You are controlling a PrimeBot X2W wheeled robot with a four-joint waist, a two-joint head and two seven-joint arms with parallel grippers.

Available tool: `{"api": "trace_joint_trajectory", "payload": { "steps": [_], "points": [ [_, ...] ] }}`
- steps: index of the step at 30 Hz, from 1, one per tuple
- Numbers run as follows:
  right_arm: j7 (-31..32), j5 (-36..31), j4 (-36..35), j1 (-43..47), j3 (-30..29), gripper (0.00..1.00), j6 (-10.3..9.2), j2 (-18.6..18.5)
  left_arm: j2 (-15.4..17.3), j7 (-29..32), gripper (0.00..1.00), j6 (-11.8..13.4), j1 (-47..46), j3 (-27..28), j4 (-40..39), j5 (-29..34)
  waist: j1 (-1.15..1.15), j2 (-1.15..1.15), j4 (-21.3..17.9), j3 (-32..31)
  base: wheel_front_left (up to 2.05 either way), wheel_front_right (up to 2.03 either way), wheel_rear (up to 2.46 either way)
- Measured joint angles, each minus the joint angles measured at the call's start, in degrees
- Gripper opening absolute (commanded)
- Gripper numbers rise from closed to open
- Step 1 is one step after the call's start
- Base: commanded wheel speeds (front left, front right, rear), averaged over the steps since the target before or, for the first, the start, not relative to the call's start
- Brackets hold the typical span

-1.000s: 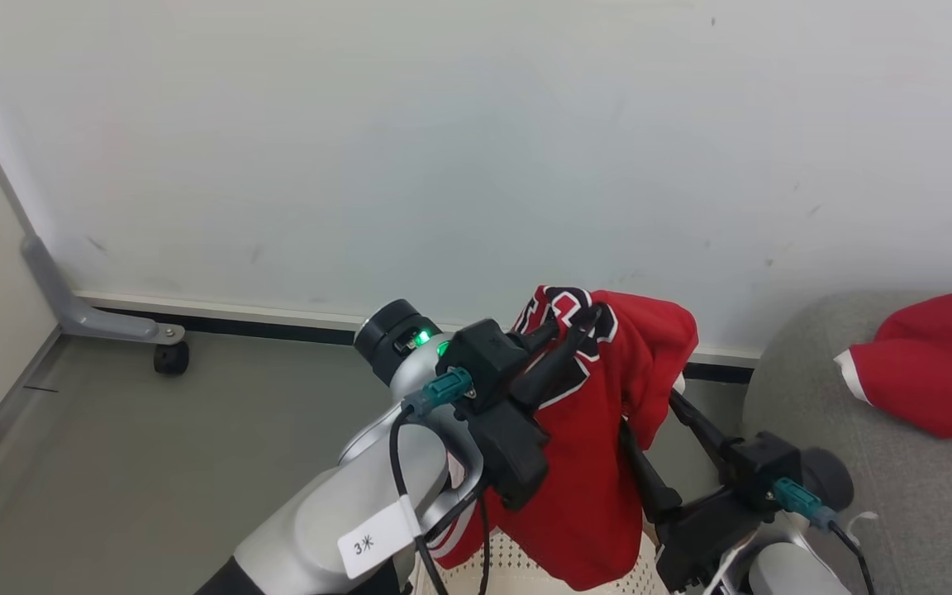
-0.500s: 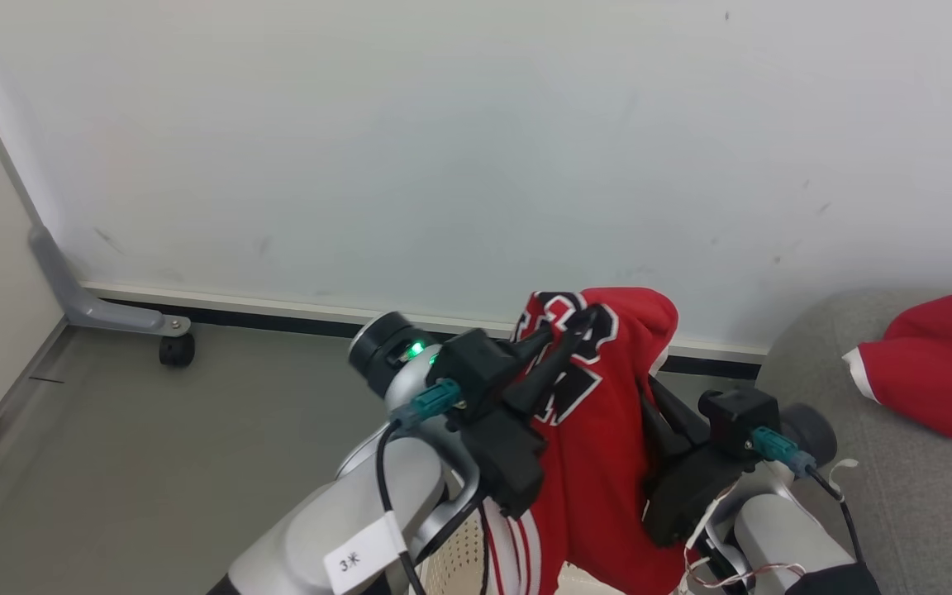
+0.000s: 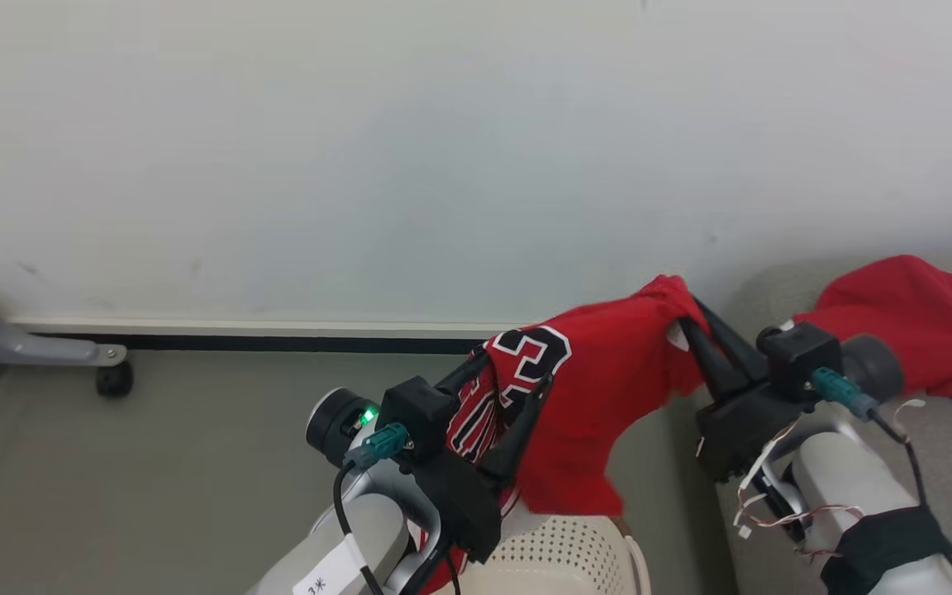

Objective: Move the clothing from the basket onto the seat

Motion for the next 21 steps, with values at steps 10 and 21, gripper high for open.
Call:
{"api": "trace_joint_trajectory", "payload": {
  "steps": [10,21],
  "points": [
    [0.0,-0.1,-3.5,-0.7,-1.3,0.0,0.05,-5.3,-0.6,0.0,1.0,0.3,3.1,0.3,0.5,-1.0,0.0,0.0,-6.2,-0.1,0.0,0.0,0.0],
    [0.6,-0.1,-9.7,-0.5,-4.5,0.0,0.05,-12.5,-1.3,0.0,1.0,1.0,5.5,0.2,0.1,-1.2,0.0,0.0,-15.7,0.0,0.0,0.0,0.0]
  ]
}}
